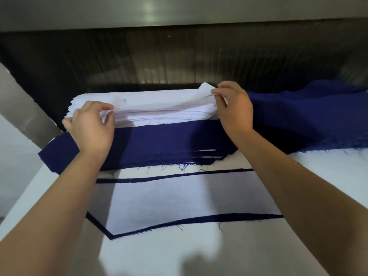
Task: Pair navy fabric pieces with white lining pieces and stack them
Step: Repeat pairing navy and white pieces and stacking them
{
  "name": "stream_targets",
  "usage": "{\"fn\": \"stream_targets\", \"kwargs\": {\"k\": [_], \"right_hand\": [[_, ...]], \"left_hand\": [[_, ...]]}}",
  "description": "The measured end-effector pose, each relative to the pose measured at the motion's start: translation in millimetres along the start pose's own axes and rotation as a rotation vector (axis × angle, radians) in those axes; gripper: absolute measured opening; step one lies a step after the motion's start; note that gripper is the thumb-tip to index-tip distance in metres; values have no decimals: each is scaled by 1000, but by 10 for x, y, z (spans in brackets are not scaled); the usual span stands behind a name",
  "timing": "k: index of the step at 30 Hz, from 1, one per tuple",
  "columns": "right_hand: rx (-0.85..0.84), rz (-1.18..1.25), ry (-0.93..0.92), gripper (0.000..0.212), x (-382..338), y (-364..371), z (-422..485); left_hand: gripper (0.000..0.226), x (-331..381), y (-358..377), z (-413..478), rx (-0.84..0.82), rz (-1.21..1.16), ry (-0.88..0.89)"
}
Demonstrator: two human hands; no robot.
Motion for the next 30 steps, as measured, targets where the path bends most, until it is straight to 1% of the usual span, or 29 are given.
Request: {"fn": "stream_targets", "kwargs": {"k": [3, 5, 7, 9, 11, 14, 16, 18, 21, 23, 25, 28, 30], "right_hand": [[-21, 200, 67, 20, 40, -101, -79], [-41, 342, 102, 16, 47, -155, -167], [-41, 456, 142, 19, 63, -222, -268], [-44, 544, 169, 24, 90, -292, -375], [-57, 617, 174, 20, 122, -369, -493], [-72, 662, 133, 24, 175, -527, -684], [-81, 657, 83, 34, 204, -659, -824], [-94, 615, 48, 39, 261, -781, -963], [-76, 499, 11, 41, 378, -935, -1143], [-73, 442, 0, 35, 444, -1017, -1231], [-103, 366, -39, 28, 475, -1079, -1297], [-175, 245, -113, 24, 494, -1124, -1378], [-200, 227, -94, 21, 544, -1145, -1414]], "left_hand": [[18, 25, -80, -95, 12, -112, -8], [17, 47, -119, -169, 11, -137, -37], [15, 78, -145, -251, -5, -153, -64], [12, 111, -170, -343, -25, -197, -73], [7, 148, -218, -450, -39, -260, -62], [8, 193, -308, -618, -55, -343, -21], [9, 217, -371, -726, -73, -382, 15], [12, 217, -434, -839, -91, -398, 51], [22, 206, -468, -994, -167, -442, 94], [29, 208, -470, -1094, -222, -457, 125], [27, 212, -461, -1175, -263, -446, 143], [19, 239, -452, -1276, -306, -462, 169], [10, 255, -464, -1337, -315, -491, 176]]}}
Point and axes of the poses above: each hand's wrist, its own z-axis towards the middle knuckle, its own y-axis out of the palm, x = y × z, the point moved 7 cm from there along z, towards the middle knuckle, and after that the axes turned 3 degrees about y, right-handed, at the moved point
